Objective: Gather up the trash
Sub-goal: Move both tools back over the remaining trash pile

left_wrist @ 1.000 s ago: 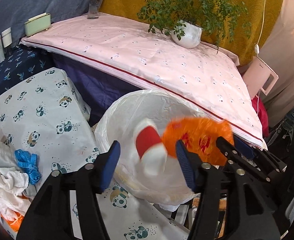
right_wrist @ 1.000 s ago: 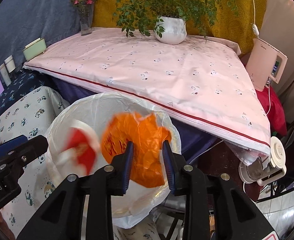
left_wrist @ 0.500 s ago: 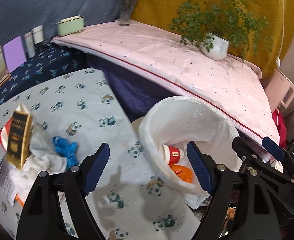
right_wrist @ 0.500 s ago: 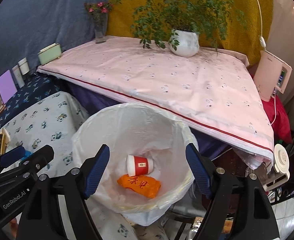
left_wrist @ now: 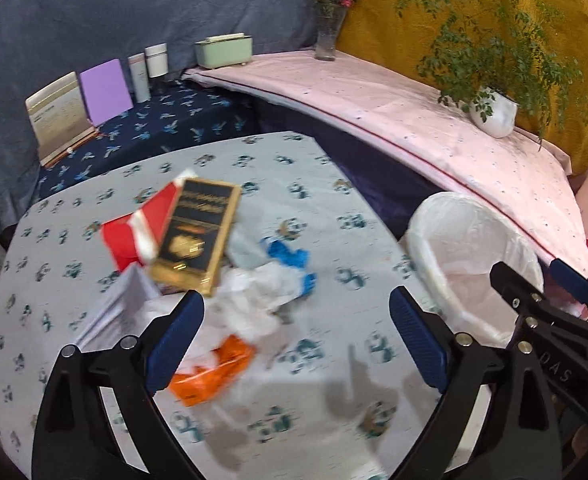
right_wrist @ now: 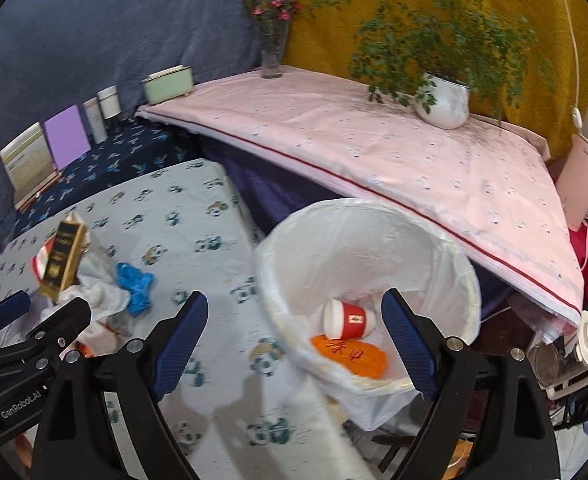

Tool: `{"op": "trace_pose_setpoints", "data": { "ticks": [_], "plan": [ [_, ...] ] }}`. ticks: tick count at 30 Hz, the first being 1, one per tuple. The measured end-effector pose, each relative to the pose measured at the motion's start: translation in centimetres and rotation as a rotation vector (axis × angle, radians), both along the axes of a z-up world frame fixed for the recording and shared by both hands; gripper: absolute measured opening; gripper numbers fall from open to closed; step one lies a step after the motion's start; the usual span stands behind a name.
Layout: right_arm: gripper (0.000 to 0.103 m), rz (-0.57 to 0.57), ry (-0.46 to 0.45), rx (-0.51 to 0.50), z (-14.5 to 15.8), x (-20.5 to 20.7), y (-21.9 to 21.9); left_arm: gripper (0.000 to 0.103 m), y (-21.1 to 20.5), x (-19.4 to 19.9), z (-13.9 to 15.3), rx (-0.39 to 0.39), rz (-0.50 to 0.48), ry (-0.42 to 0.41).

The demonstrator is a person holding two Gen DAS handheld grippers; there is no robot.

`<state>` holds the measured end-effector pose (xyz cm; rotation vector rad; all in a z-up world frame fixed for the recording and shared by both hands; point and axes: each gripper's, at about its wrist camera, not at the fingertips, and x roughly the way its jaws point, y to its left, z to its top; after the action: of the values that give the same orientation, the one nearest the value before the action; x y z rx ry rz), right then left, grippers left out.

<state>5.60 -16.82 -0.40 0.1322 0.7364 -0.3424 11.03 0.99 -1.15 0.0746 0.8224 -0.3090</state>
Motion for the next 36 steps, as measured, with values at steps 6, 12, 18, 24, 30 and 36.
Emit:
{"op": "trace_pose_setpoints", "data": {
  "ticks": [6,12,18,24,30,36],
  "plan": [
    [0.085,0.085,0.012,0.009,-0.3,0.7,4.4,0.089,6.2,0.2,-0.8,0.033,0.083,0.010],
    [0.085,0.157,0.036,0.012,-1.1,1.6,8.5,0.089,11.5,0.8,-1.9,0.083,0.165,0.001],
    [0.085,0.208,0.057,0.037,-1.9,2.8,11.1,0.089,14.1,1.6,-3.7,0.113,0.174,0.029],
    [0.085,0.242,0.078,0.049,-2.7,4.3,13.0,0.079,14.7,2.4,-5.1,0.109,0.156,0.061],
    [0.080,0.267,0.087,0.047,-3.3,5.9,14.2,0.051,15.2,3.3,-5.6,0.063,0.147,0.102],
    [0.059,0.294,0.118,0.059,-4.3,7.7,15.0,0.023,15.2,3.5,-5.6,0.040,0.137,0.122]
  ]
}}
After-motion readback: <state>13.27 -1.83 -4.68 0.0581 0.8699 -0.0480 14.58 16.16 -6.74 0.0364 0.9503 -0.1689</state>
